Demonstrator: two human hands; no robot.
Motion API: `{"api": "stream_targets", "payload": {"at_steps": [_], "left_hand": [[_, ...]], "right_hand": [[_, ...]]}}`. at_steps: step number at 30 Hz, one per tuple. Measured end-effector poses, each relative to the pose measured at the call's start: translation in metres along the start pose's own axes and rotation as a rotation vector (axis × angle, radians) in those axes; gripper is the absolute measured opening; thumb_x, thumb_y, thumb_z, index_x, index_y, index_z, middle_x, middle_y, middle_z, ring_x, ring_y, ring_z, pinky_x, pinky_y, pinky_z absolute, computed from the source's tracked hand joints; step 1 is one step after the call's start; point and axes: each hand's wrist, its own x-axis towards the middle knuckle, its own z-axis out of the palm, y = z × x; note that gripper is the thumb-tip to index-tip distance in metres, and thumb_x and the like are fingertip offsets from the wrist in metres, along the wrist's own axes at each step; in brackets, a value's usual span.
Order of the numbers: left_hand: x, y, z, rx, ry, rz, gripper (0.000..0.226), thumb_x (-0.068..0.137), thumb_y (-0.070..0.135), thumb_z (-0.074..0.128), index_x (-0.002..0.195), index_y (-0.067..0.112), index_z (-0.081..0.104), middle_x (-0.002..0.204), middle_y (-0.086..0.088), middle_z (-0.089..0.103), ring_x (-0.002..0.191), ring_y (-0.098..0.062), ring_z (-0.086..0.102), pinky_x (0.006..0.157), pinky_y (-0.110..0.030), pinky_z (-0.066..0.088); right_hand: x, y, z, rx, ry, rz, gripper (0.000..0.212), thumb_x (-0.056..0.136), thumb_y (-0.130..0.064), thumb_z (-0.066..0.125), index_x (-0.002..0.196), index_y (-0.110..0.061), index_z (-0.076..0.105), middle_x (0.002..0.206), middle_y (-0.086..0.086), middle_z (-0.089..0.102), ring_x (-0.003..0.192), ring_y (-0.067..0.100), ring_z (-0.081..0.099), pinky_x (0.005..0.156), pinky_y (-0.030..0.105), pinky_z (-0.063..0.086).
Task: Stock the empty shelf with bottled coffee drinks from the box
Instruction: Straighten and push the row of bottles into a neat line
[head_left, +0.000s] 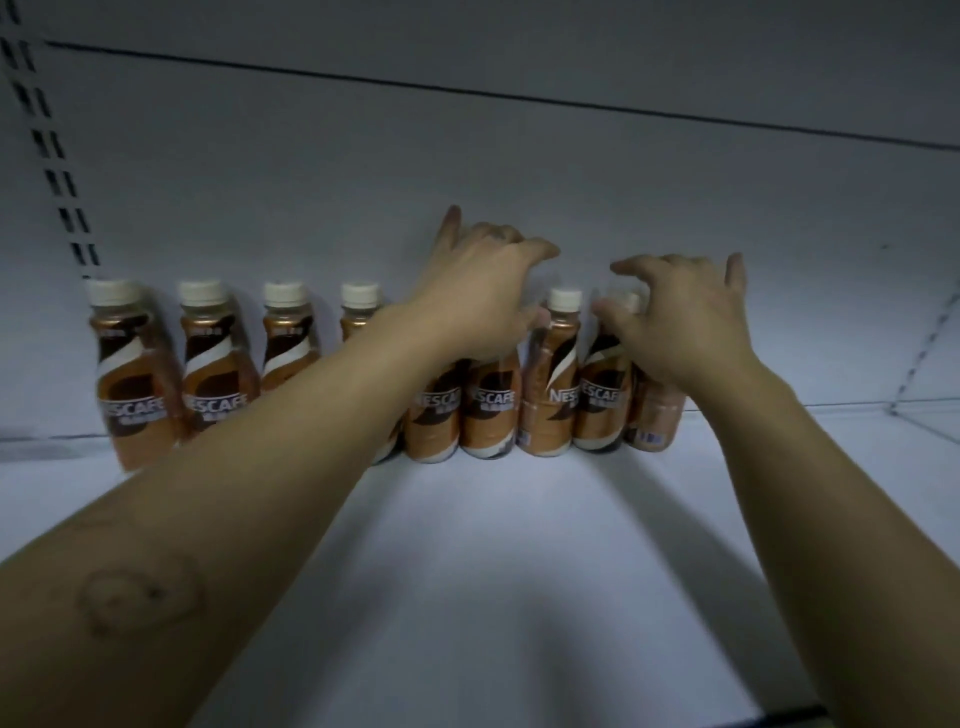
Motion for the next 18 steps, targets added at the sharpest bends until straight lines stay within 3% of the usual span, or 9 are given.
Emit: {"api": "stream_targets", "payload": {"at_steps": [2,5,8,13,18], "left_hand": [[0.015,0.008,0.004,0.055,-0.049,0.069,0.058,0.088,0.044,0.058,0.142,0.034,0.037,0.137,-0.005,0.051,0.136,-0.025,0.032,0.115,-0.053,-0.003],[0.028,0.016,0.005,0.132,-0.1,0.144,0.043,0.091,0.045,0.052,0.133,0.036,0.048,0.12,-0.001,0.062,0.13,-0.023,0.037,0.11,-0.057,0.0],[0.033,0.017,0.008,0.184,-0.078,0.152,0.04,0.087,0.052,0.052,0.122,0.034,0.056,0.109,-0.001,0.065,0.122,-0.025,0.044,0.107,-0.057,0.009],[0.033,0.026,0.015,0.202,-0.045,0.068,0.042,0.085,0.056,0.055,0.119,0.031,0.057,0.107,-0.003,0.064,0.121,-0.027,0.046,0.111,-0.055,0.004],[0.032,0.036,0.021,0.216,-0.038,-0.04,0.037,0.086,0.05,0.057,0.118,0.032,0.056,0.106,-0.004,0.063,0.122,-0.028,0.044,0.114,-0.056,-0.001]], "right_hand": [[0.006,0.008,0.002,-0.045,0.032,-0.03,0.042,0.092,-0.049,0.049,0.124,-0.024,0.058,0.119,0.007,0.065,0.118,0.031,0.049,0.112,0.051,0.014],[0.013,0.01,0.004,-0.137,0.038,-0.125,0.032,0.093,-0.041,0.051,0.115,-0.022,0.064,0.106,0.006,0.067,0.098,0.029,0.057,0.098,0.042,0.033],[0.016,0.013,0.006,-0.131,-0.005,-0.114,0.032,0.09,-0.037,0.056,0.117,-0.021,0.062,0.111,0.01,0.061,0.092,0.031,0.057,0.082,0.04,0.041],[0.019,0.023,0.012,0.042,-0.151,-0.09,0.037,0.09,-0.024,0.058,0.127,-0.023,0.054,0.118,0.008,0.063,0.101,0.03,0.057,0.072,0.035,0.042],[0.016,0.011,0.012,0.062,-0.106,-0.018,0.039,0.085,-0.041,0.064,0.113,-0.017,0.056,0.089,0.006,0.055,0.08,0.024,0.047,0.063,0.033,0.035]]}}
